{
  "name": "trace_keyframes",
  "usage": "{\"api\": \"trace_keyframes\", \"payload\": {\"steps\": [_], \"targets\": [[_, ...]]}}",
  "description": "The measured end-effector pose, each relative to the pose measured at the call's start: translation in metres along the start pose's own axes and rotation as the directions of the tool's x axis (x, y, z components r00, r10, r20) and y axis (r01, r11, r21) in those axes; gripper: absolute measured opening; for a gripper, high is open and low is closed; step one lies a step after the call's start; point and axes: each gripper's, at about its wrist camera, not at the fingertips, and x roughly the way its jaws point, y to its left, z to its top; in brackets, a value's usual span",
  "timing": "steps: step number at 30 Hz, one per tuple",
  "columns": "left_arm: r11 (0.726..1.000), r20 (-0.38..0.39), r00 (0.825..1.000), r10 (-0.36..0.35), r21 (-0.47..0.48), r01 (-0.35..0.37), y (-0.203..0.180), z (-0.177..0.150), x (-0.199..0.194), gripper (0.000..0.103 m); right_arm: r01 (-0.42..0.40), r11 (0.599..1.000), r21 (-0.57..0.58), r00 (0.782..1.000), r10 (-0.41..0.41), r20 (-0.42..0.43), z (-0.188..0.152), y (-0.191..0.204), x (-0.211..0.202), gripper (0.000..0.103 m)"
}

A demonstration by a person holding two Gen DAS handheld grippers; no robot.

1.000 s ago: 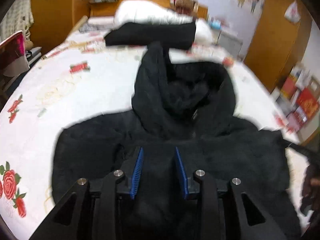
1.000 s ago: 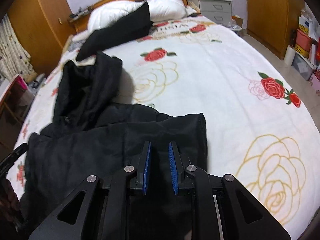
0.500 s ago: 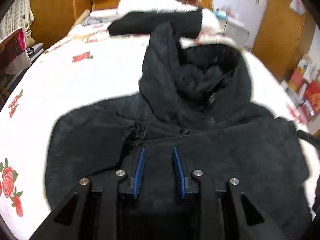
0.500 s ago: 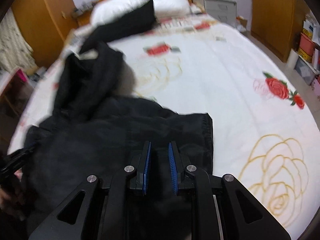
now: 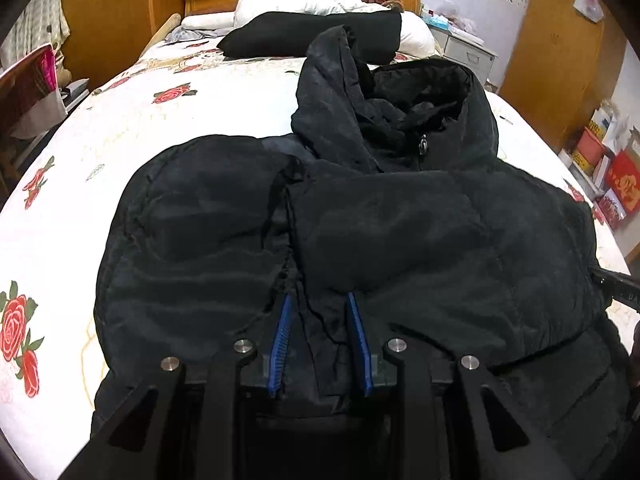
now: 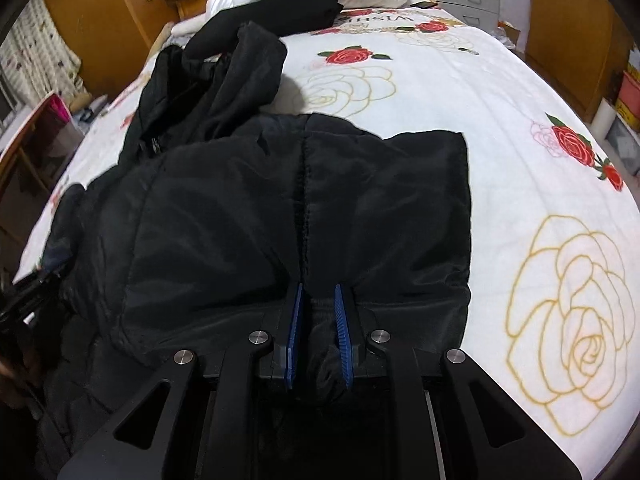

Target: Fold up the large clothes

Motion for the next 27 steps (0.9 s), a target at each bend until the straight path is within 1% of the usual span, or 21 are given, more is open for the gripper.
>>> {"api": "trace_keyframes", "payload": {"steps": [4, 8, 10, 12, 14, 16, 21, 23, 24, 25, 27], "targets": [[1.0, -0.002, 1.0, -0.008, -0.011, 0.008, 0.001, 0.0, 0.001, 0.032, 0.007, 1.0, 0.0, 1.0, -0.007, -0.005, 0.0, -0.001, 0.005, 0.016], [1.0, -0.027, 0.999, 0.017, 0.005, -0.017, -0.002, 0.006, 0.0, 0.032, 0.033, 0.999, -0.004, 0.999, -0.033, -0.02, 0.003, 0.001, 0.0, 0.016], [0.999, -0.028, 0.999, 0.037, 0.016, -0.036, -0.005, 0.008, -0.014, 0.032, 0.035, 0.999, 0.022, 0.999, -0.035, -0.011, 0.005, 0.003, -0.017, 0.018], [1.0, 0.001, 1.0, 0.025, 0.016, -0.025, -0.004, 0.006, -0.037, 0.032, 0.024, 0.999, 0.028, 1.0, -0.025, 0.018, 0.002, 0.006, -0.038, 0.018], [0.999, 0.021, 0.999, 0.032, 0.021, -0.033, -0.004, 0.002, -0.059, 0.032, 0.016, 1.0, 0.026, 0.999, -0.017, 0.045, -0.005, 0.011, -0.061, 0.018], [1.0, 0.047, 0.999, 0.008, 0.012, -0.008, -0.002, -0.005, -0.084, 0.032, 0.007, 1.0, 0.018, 0.997, -0.008, 0.073, -0.015, 0.019, -0.087, 0.018], [0.999, 0.093, 0.995, -0.033, -0.007, 0.034, 0.003, -0.027, -0.139, 0.032, -0.025, 0.999, 0.037, 0.992, 0.02, 0.127, -0.039, 0.028, -0.133, 0.019], [0.999, 0.097, 0.994, -0.04, -0.012, 0.042, 0.006, -0.034, -0.153, 0.032, -0.043, 0.998, 0.049, 0.99, 0.036, 0.137, -0.046, 0.032, -0.144, 0.027], [0.999, 0.097, 0.994, -0.047, -0.018, 0.049, 0.008, -0.037, -0.159, 0.032, -0.05, 0.997, 0.051, 0.99, 0.043, 0.138, -0.048, 0.034, -0.147, 0.034], [0.998, 0.097, 0.994, -0.052, -0.024, 0.055, 0.009, -0.039, -0.163, 0.032, -0.06, 0.997, 0.051, 0.989, 0.053, 0.137, -0.049, 0.037, -0.149, 0.037], [0.998, 0.099, 0.993, -0.059, -0.031, 0.062, 0.011, -0.038, -0.169, 0.033, -0.069, 0.997, 0.043, 0.988, 0.063, 0.138, -0.05, 0.041, -0.152, 0.037]]}}
